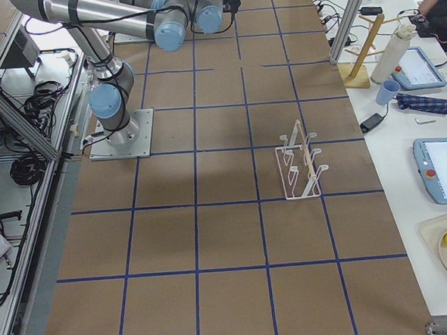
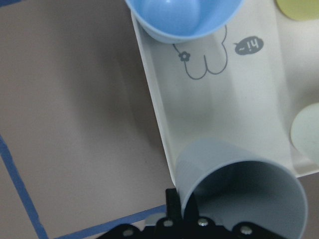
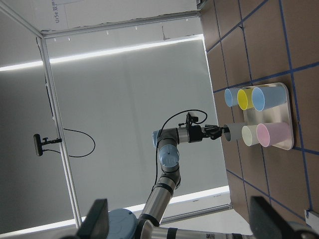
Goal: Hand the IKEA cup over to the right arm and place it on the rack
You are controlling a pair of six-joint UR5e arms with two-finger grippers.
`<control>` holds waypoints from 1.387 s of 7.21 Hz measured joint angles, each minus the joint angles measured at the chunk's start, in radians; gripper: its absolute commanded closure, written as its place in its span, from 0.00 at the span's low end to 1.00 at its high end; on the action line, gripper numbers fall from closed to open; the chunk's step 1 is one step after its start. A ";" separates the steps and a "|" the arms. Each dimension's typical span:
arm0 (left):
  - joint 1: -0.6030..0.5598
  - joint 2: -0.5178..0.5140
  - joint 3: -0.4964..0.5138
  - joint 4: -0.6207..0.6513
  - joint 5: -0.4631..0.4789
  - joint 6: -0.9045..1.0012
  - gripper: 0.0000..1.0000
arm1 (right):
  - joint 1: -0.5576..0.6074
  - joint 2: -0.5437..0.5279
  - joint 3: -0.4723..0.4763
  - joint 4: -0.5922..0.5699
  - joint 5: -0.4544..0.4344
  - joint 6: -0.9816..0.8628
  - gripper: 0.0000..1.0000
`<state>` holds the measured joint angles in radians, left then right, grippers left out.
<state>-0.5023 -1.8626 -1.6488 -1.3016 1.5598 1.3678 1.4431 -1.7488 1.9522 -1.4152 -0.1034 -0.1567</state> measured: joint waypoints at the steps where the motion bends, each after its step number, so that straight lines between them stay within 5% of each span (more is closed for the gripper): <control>1: -0.044 0.026 0.084 -0.131 -0.016 -0.006 1.00 | -0.002 0.000 0.000 0.006 0.015 -0.003 0.00; 4: -0.241 0.092 0.299 -0.608 -0.212 -0.147 1.00 | -0.013 0.000 0.002 0.007 0.122 -0.023 0.00; 7: -0.432 0.137 0.308 -0.971 -0.538 -0.266 1.00 | -0.009 0.002 0.009 0.011 0.128 -0.090 0.00; 10: -0.602 0.163 0.228 -1.273 -0.900 -0.179 1.00 | -0.005 0.027 0.010 0.012 0.136 -0.110 0.00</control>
<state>-1.1039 -1.6994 -1.4212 -2.5748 0.6594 1.1885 1.4383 -1.7217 1.9619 -1.4036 0.0321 -0.2670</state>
